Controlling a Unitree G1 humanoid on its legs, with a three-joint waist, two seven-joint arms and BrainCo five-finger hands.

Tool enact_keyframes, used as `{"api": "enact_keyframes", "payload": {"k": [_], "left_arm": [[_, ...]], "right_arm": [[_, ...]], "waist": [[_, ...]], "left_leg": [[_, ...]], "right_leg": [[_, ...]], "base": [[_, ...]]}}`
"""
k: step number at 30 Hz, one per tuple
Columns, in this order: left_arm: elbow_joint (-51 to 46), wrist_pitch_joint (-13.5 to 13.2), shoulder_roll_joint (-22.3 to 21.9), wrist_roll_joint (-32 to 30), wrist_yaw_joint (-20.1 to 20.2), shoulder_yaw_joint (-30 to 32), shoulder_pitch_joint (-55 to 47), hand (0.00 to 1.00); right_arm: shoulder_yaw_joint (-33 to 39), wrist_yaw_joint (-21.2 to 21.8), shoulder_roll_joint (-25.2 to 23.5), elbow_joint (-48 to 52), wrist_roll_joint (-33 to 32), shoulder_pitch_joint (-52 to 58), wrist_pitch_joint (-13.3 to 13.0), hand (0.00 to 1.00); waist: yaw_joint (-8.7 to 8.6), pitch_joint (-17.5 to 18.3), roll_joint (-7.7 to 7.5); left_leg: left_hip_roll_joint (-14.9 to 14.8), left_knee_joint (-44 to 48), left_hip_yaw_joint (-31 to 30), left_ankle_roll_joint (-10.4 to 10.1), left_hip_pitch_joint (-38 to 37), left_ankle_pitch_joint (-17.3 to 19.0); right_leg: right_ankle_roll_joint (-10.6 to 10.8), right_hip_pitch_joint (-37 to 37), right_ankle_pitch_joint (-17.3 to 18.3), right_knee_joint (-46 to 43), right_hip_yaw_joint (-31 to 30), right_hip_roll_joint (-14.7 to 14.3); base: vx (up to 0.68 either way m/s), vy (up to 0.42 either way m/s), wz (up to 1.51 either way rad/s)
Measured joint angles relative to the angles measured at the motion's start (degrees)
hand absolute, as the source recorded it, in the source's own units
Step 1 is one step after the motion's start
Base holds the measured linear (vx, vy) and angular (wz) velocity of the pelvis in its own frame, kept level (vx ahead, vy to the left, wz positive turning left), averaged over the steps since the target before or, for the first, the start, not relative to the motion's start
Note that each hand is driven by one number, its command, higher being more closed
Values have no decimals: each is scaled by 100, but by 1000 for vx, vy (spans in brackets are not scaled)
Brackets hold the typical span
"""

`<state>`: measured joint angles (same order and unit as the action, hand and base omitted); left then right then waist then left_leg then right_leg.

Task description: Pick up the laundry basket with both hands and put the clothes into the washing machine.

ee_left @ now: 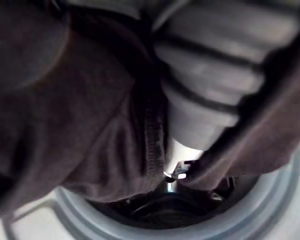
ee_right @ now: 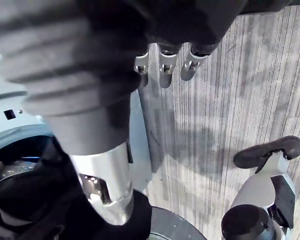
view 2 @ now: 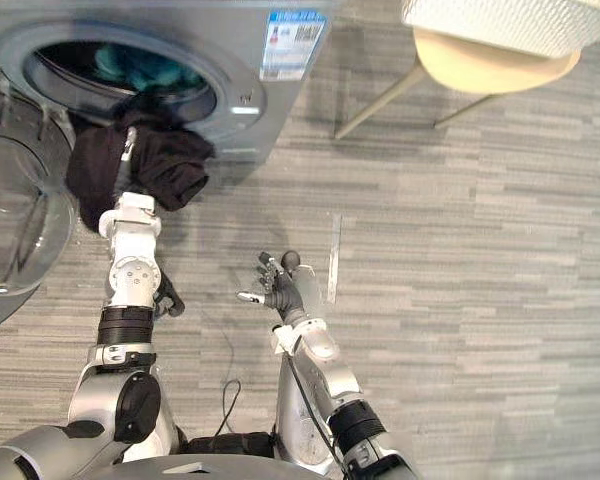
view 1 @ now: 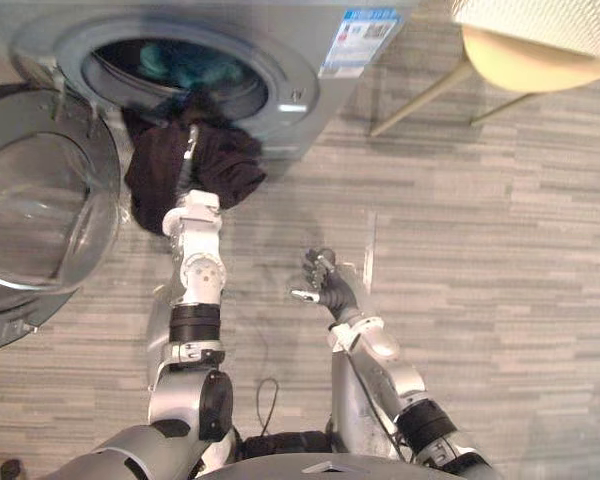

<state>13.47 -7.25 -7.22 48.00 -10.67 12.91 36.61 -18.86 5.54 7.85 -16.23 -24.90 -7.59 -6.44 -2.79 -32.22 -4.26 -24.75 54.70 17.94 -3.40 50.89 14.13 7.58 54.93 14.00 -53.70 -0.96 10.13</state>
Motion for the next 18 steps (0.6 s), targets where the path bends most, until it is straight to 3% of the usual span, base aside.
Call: {"api": "enact_keyframes", "payload": {"k": [5,9,14,18], "left_arm": [[-194,39,-43,204,57,-205,-1,100],[-208,-7,136,246,14,276,496,100],[237,-335,1780,318,-177,565,2105,100],[626,-379,2230,571,-230,148,2618,100]], "right_arm": [[162,18,-2,166,-99,31,2,0],[406,17,74,396,-734,78,3,0],[565,43,168,798,-974,181,9,0],[683,58,65,1004,-973,262,14,0]], "waist": [[83,-2,13],[59,-1,25],[-110,-4,31],[-123,-4,37]], "left_leg": [[-35,221,75,188,395,74],[-16,198,108,231,760,79],[48,50,127,410,1230,-113],[129,-117,126,443,1405,-228]], "right_leg": [[119,280,-332,235,-68,3],[125,514,-537,525,-57,8],[174,851,-841,854,9,48],[176,959,-953,1049,78,92]], "base": [[-23,98,-11],[-12,35,-2],[-11,11,3],[-5,28,9]]}}
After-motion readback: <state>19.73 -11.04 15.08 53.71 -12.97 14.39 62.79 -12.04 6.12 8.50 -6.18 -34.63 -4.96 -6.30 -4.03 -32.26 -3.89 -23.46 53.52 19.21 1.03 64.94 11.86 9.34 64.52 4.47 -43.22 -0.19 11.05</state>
